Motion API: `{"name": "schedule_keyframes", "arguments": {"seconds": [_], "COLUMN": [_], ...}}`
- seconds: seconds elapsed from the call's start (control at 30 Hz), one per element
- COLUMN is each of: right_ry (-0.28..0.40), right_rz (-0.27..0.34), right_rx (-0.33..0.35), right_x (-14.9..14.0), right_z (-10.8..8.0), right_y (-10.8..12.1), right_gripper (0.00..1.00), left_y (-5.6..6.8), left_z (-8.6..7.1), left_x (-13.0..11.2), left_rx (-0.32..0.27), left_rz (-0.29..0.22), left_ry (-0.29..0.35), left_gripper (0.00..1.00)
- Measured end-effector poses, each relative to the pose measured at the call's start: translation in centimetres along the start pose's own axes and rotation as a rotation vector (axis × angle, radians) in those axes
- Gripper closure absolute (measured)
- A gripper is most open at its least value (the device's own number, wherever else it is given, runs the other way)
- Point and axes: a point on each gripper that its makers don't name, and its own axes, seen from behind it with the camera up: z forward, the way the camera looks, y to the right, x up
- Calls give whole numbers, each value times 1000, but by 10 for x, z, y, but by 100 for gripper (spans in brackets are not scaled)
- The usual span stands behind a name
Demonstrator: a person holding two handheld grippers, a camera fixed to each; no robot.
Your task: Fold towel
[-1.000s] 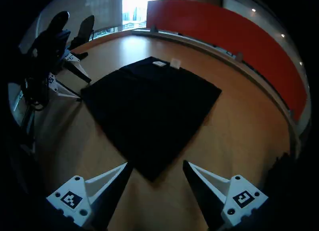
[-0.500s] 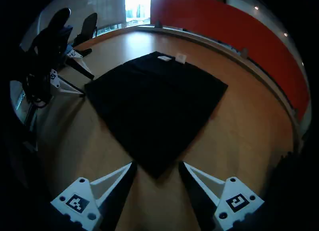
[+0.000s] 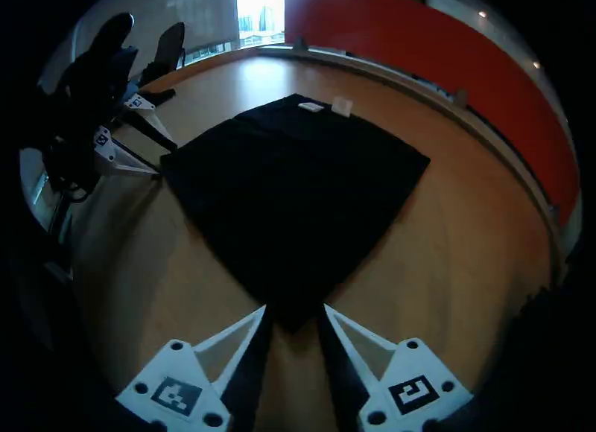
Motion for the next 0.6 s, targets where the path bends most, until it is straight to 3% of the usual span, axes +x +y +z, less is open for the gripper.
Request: {"name": "schedule_keyframes", "arguments": {"seconds": [0.13,0.27,0.4,0.6], "right_ry": [2,1,-3,-3], "right_rz": [-8,-9,-17,-34], "right_rx": [6,7,3,-9], "right_x": [0,1,0,0], "right_z": [1,1,0,-4], "right_y": [-2,-1,1,1], "right_gripper": [69,79,83,84], "left_y": [0,1,1,4], "left_z": [0,1,0,0], "left_x": [0,0,1,2], "left_rx": [1,4,11,8], "left_rz": [-3,-7,-10,-19], "left_ry": [-6,-9,-14,-19], "left_gripper": [46,49,78,86]}}
